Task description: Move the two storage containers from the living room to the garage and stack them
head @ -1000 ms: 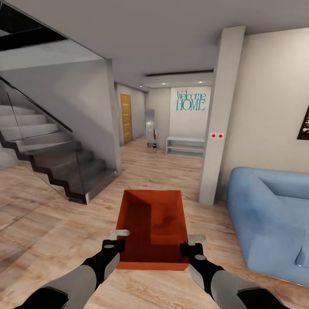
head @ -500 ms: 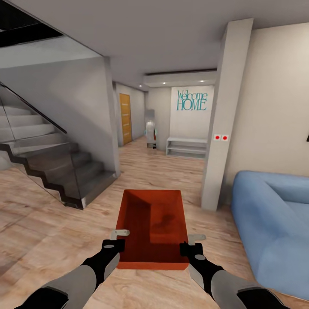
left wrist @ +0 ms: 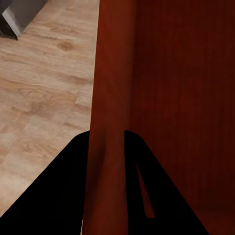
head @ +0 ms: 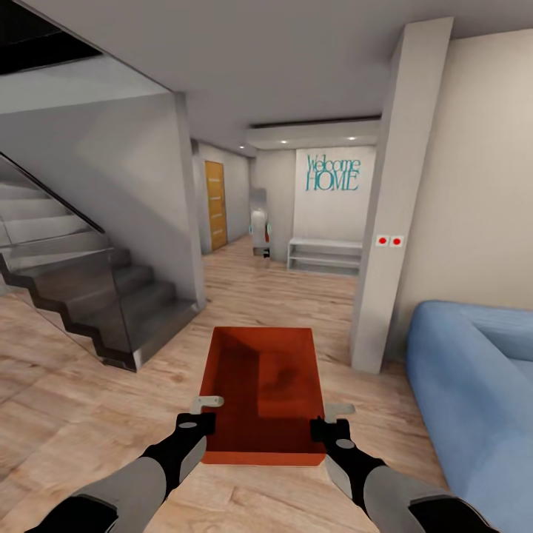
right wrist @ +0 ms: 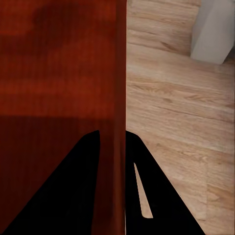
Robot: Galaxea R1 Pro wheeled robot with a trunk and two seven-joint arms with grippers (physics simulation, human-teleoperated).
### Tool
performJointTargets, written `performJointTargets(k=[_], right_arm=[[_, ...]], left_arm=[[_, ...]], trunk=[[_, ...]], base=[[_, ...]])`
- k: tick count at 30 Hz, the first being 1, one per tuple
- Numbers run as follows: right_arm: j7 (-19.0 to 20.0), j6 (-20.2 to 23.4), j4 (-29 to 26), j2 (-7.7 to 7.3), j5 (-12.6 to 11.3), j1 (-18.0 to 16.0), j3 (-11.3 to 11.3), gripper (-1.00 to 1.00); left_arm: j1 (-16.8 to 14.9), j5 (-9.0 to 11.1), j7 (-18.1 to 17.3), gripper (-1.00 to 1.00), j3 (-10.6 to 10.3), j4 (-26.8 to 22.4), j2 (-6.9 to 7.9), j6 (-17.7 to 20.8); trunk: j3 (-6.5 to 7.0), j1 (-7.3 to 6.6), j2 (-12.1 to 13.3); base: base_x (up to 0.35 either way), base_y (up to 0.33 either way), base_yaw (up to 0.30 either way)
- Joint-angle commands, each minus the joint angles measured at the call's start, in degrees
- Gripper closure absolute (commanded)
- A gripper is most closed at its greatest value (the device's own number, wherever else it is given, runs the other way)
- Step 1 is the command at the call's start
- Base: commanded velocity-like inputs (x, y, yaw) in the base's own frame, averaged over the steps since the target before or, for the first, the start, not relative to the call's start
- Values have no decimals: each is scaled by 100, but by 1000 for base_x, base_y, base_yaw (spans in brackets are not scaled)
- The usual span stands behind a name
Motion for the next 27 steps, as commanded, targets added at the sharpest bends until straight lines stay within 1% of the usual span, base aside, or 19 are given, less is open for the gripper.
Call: performJointTargets(k=[1,27], right_arm=[[-55,-17,98,-35,-60,-3,112,100],[-63,-9,116,-12,-50,-3,120,100]], left_arm=[[-8,-88,58,100,68,-35,42,32],[-8,-88,58,100,76,-35,44,32]], trunk=[[-7,4,-5],[-7,4,-5]], base=[[324,0,0],[324,0,0]])
